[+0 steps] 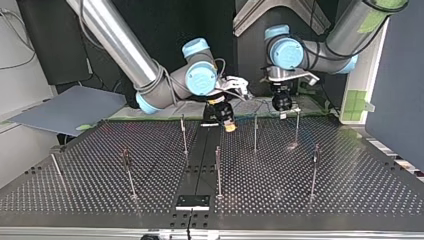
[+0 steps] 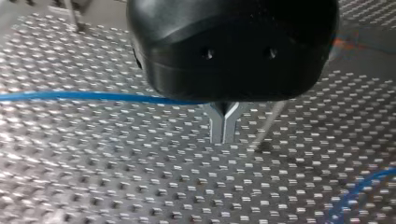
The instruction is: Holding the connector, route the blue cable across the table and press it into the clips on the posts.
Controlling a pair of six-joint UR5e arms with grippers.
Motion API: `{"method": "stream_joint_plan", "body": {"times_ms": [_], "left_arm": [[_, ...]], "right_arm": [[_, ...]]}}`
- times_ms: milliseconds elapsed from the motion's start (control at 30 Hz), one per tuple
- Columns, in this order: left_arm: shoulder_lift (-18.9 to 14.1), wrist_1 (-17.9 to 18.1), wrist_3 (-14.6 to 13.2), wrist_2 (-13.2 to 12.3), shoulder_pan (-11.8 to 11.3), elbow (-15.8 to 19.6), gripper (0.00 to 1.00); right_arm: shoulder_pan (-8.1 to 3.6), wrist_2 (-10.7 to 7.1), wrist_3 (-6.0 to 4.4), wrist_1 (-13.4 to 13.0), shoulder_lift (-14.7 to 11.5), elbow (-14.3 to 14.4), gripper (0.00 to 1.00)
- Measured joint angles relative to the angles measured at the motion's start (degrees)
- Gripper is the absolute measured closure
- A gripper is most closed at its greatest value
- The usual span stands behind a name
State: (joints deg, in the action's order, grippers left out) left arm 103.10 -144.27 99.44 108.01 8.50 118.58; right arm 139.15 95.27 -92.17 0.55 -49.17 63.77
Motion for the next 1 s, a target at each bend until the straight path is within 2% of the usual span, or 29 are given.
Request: {"method": "stream_joint_plan", "body": {"times_ms": [267,433,800,1000], "left_arm": [[0.7,3.69,0.61,-3.4,-0.21,3.85,1.0],[1.23,5.62,2.11,-5.94,-0.25,5.68,1.0],[6.36,7.81,3.93,-8.78,-0.16,2.66,1.0],[9.56,7.83,4.17,-9.06,-0.31,0.62,1.0]], "right_arm": [[0.17,0.18,0.01,-0.66,0.08,4.09,1.0],[-0.18,0.13,-0.3,-1.75,0.4,5.33,1.0],[-0.95,-0.28,-0.47,-4.52,1.63,5.54,1.0],[-1.44,-0.41,-0.48,-4.97,2.6,5.53,1.0]]}}
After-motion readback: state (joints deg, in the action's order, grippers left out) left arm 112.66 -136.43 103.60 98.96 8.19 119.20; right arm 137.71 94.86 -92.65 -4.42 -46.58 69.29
